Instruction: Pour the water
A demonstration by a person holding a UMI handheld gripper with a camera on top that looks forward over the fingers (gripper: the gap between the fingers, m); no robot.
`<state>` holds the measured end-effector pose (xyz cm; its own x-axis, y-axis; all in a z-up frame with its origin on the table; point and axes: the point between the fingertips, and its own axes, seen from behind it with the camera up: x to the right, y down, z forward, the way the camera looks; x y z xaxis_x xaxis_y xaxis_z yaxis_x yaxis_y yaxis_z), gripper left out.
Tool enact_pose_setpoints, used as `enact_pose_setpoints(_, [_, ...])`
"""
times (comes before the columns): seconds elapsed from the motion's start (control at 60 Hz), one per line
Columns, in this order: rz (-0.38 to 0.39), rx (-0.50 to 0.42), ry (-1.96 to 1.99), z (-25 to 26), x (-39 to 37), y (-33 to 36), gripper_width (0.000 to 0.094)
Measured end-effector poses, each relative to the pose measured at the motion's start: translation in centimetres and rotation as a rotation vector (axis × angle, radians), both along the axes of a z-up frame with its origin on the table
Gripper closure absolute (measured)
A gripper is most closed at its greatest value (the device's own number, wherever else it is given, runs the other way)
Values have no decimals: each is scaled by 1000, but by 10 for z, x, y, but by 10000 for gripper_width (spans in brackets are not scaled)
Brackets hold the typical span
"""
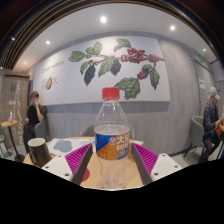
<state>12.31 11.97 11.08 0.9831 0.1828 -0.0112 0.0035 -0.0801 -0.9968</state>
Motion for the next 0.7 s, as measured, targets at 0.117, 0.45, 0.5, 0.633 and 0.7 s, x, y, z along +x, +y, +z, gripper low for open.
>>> enact_pose_setpoints(0.117, [-35,-7,36,4,0,19,438])
enact_pose_setpoints(0.45, [-117,107,-317,24,-5,17,617])
enact_pose_setpoints(0.5, [-130,128,-430,41,-14,15,618])
enact_pose_setpoints(0.633, [-139,252,-972,97,-62,18,619])
enact_pose_setpoints(0.7, [-131,323,-1261,109,-103,23,619])
